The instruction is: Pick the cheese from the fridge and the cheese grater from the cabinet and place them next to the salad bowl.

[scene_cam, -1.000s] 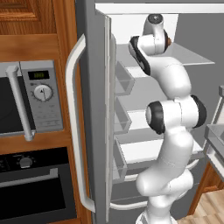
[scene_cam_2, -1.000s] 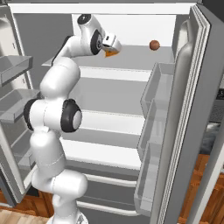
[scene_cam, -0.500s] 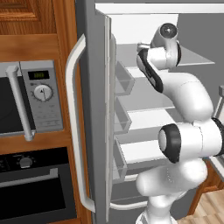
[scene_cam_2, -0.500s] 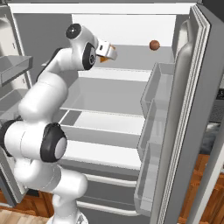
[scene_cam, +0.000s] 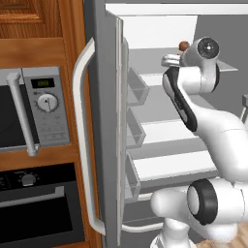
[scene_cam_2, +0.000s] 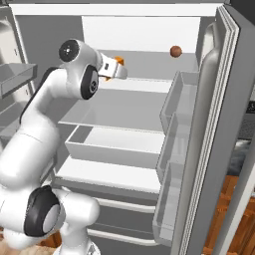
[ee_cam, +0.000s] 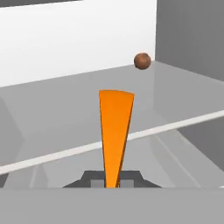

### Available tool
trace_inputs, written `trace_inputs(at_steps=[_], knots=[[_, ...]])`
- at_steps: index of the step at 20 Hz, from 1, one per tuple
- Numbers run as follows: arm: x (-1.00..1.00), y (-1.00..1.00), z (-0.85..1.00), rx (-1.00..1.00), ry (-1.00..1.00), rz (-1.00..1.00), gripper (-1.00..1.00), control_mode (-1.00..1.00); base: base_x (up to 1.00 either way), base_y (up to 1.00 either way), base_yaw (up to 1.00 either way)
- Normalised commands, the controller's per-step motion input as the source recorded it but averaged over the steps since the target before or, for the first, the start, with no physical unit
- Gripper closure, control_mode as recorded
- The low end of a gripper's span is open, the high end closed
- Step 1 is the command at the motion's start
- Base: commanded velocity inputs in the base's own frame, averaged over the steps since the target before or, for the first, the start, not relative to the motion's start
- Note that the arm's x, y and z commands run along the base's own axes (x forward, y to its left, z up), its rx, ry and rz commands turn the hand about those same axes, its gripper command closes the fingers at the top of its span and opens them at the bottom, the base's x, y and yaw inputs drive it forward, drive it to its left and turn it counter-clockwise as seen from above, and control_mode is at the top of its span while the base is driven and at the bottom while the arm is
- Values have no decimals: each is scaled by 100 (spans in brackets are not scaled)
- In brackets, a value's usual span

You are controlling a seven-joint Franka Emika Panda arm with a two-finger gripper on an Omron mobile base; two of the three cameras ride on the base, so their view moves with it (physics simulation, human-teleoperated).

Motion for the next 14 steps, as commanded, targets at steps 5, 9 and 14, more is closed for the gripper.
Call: trace_inputs(at_steps=[5,9,14], knots=[[-100,21,7,-2,27,9,100,-100,0,0,0],[-94,38,0,-5,30,10,100,-100,0,0,0],[-47,5,-11,-1,1,9,100,-100,0,0,0]])
